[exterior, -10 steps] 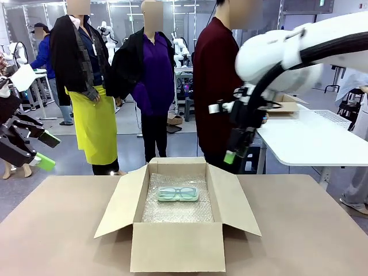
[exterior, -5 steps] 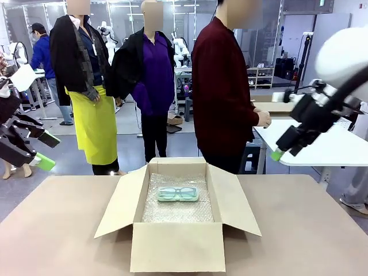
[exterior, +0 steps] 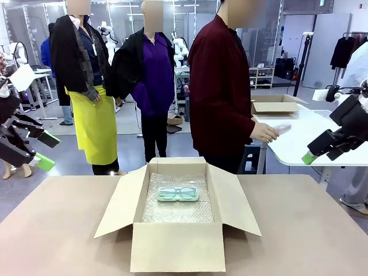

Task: Pack the glasses set securely to prepare it for shipping.
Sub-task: Put the Glasses case from the right side of the table into the Package Box.

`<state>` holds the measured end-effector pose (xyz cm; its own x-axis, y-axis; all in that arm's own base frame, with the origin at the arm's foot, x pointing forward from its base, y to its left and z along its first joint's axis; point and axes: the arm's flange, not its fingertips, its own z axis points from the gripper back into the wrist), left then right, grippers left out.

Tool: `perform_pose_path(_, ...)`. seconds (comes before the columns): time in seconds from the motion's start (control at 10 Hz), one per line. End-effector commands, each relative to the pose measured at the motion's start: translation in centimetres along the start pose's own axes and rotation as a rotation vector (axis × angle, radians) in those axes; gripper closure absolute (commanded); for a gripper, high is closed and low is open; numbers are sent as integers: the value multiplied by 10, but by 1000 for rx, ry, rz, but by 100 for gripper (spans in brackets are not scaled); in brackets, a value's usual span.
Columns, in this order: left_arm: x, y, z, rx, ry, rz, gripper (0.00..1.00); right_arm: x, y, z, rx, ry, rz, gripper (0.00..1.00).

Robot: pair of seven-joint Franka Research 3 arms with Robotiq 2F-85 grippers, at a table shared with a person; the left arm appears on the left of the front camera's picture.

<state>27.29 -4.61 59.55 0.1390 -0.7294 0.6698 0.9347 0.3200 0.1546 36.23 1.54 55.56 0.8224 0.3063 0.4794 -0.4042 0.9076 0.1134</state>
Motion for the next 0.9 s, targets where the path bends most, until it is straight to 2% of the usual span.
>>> perform_pose_path(0.0, 0, 0, 2, -15, -6, -17, 0, 3, 4, -5, -107, 28, -78, 0)
perform_pose_path(0.2, 0, 0, 2, -15, -6, -17, 0, 0, -2, 1, -41, 10, -26, 0)
perform_pose_path(0.8, 0, 0, 2, -15, -6, -17, 0, 0, -2, 1, -41, 10, -26, 0)
